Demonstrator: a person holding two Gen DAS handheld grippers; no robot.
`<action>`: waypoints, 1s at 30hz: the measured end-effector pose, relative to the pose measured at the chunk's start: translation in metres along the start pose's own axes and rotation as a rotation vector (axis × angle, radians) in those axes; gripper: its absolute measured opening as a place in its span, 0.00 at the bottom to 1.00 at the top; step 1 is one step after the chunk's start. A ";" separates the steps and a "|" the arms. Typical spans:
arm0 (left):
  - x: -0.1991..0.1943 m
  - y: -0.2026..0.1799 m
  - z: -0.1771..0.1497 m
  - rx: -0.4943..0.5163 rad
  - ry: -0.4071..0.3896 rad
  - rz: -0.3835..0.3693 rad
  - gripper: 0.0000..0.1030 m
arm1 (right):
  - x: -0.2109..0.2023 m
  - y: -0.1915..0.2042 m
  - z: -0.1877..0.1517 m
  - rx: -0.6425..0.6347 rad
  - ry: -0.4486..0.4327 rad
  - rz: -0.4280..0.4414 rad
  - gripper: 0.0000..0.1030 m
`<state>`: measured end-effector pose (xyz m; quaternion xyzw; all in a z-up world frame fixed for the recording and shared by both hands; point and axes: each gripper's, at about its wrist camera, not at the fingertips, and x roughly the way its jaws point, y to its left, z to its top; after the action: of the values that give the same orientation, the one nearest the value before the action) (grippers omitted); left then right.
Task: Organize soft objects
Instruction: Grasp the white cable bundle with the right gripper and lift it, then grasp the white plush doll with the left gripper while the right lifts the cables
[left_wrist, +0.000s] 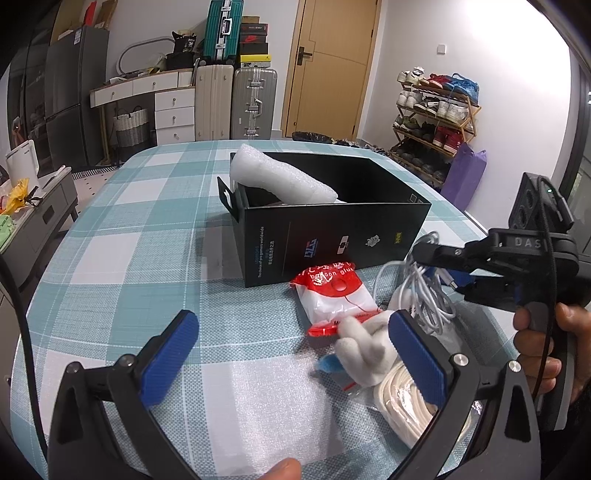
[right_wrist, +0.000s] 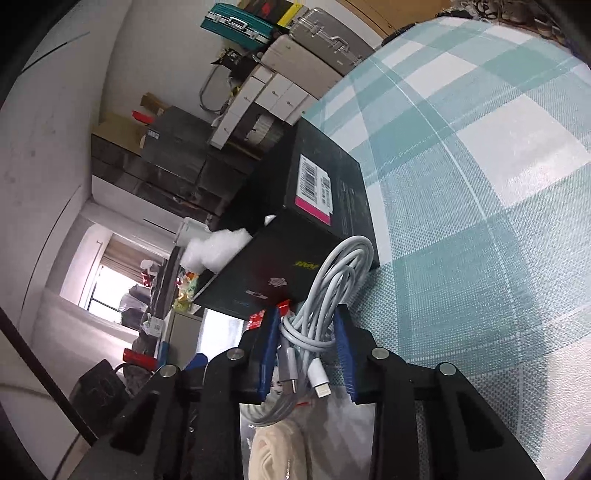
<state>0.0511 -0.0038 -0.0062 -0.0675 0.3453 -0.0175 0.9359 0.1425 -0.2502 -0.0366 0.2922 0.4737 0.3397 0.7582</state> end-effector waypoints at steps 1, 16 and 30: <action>0.000 0.000 0.000 0.001 0.002 0.000 1.00 | -0.004 0.001 -0.001 -0.008 -0.008 0.002 0.27; 0.007 -0.022 0.002 0.091 0.038 0.011 1.00 | -0.033 0.009 0.000 -0.069 -0.068 0.031 0.23; 0.015 -0.037 0.003 0.163 0.044 -0.011 1.00 | -0.037 0.038 -0.006 -0.161 -0.046 0.094 0.23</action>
<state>0.0651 -0.0412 -0.0080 0.0075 0.3626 -0.0523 0.9304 0.1159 -0.2559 0.0088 0.2602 0.4130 0.4049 0.7732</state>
